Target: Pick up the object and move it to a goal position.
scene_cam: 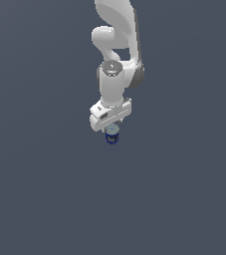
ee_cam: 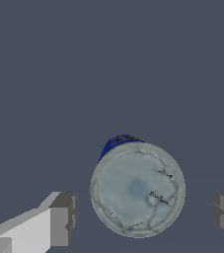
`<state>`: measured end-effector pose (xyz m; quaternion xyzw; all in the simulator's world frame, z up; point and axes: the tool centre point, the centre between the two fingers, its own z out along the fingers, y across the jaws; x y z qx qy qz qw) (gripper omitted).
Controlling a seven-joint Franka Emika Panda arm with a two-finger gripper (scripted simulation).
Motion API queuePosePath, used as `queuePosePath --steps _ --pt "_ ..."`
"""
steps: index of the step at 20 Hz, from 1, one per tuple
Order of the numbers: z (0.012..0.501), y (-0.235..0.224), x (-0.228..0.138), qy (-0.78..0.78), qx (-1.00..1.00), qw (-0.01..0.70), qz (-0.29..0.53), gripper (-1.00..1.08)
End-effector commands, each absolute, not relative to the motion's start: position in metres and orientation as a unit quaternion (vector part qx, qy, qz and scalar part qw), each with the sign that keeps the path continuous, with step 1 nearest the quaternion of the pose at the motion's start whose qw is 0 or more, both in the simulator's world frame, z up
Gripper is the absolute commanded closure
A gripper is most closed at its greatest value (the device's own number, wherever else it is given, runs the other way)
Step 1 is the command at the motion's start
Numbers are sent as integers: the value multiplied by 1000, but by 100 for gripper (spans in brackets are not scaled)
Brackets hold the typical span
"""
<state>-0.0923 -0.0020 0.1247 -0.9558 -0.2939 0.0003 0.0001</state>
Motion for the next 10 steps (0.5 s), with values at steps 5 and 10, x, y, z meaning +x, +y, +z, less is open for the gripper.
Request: queuePosePath --steps 5,10 --pt "122 -2 -93 -295 -955 0 0 -92" --pt "106 -2 -94 -296 -955 0 0 -92"
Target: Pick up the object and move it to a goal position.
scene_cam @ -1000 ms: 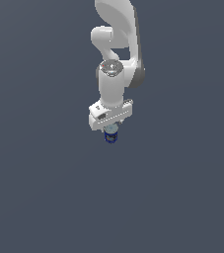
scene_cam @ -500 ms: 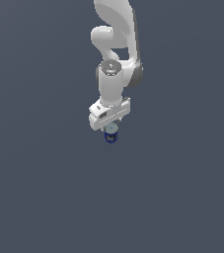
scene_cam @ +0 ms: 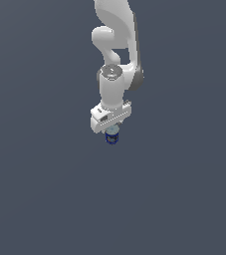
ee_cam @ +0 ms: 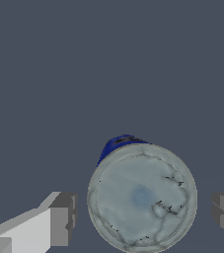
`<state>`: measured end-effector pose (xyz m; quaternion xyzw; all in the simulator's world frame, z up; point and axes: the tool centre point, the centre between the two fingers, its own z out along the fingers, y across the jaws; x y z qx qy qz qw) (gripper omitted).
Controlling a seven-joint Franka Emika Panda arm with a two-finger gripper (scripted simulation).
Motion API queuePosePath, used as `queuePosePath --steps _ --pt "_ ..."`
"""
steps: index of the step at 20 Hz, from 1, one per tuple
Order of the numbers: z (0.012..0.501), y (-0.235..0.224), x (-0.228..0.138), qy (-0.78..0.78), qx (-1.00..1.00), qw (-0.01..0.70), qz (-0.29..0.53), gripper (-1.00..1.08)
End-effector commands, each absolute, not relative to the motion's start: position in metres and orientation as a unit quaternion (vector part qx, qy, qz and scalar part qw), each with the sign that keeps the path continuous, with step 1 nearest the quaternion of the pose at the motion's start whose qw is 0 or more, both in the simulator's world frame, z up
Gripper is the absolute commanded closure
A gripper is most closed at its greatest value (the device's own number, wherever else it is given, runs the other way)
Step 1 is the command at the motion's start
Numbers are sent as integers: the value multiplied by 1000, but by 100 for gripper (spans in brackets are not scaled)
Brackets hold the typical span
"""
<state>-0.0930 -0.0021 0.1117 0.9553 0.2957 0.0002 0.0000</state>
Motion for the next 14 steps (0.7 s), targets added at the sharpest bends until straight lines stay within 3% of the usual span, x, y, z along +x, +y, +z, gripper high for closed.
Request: queuePosePath --steps 1,11,12,14 --pt "101 -2 -94 296 955 0 0 -92" --pt "74 -2 -94 297 955 0 0 -92" --pt "74 -2 -94 297 955 0 0 108" --pt "74 -2 -94 297 955 0 0 108"
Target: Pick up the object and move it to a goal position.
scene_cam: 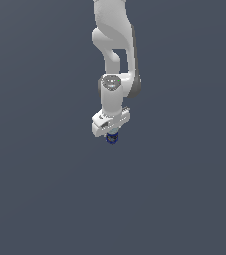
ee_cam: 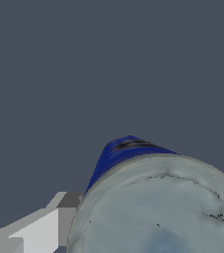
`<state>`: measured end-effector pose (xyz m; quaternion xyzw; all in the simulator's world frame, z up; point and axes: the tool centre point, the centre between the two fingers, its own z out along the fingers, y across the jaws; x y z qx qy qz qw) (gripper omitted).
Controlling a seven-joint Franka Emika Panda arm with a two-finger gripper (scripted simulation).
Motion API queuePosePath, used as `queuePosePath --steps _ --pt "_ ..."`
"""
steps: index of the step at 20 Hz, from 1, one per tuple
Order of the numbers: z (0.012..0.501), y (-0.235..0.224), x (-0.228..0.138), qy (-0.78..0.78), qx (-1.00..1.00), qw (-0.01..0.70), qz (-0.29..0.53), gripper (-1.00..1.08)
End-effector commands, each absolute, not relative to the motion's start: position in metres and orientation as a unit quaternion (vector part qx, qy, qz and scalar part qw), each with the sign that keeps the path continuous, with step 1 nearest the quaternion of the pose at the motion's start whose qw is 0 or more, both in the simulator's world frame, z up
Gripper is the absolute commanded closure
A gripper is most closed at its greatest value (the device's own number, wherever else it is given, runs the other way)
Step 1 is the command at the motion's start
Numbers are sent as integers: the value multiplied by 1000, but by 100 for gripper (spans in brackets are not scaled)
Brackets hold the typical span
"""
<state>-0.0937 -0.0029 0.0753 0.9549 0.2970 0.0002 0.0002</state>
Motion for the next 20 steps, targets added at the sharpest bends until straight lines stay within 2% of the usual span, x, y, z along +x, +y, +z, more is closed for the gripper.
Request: queuePosePath --steps 1,12,20 --pt "74 -2 -94 297 955 0 0 108" --pt "79 0 -94 297 955 0 0 108" --pt "109 20 -100 297 955 1 0 108"
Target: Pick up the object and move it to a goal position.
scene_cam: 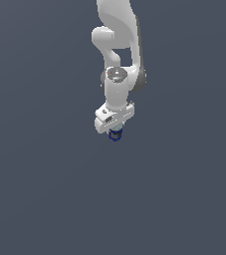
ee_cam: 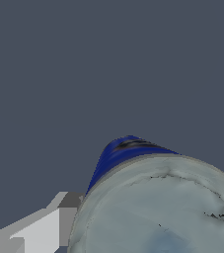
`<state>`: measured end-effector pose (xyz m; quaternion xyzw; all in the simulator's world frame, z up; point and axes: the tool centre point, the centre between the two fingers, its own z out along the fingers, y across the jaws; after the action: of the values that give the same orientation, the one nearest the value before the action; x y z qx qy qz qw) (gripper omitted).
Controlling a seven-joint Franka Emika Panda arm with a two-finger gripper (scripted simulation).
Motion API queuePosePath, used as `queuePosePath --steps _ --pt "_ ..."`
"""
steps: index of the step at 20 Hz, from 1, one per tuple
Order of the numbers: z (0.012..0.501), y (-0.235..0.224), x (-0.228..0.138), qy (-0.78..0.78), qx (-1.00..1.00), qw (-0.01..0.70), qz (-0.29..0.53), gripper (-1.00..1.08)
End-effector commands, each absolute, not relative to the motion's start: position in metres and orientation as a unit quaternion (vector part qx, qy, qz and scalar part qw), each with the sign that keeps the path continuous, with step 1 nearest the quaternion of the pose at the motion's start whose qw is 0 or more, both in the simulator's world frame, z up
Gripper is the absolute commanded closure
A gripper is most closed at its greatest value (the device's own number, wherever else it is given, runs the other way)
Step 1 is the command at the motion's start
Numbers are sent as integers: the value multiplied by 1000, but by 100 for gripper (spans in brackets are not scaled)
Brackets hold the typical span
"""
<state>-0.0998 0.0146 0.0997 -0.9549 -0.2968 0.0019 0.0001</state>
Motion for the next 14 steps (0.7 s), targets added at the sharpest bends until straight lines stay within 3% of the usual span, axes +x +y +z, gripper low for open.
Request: queuePosePath --steps 1,14 --pt "115 24 -101 -297 -955 -1 0 108" --pt "230 103 -121 -298 -955 -2 0 108"
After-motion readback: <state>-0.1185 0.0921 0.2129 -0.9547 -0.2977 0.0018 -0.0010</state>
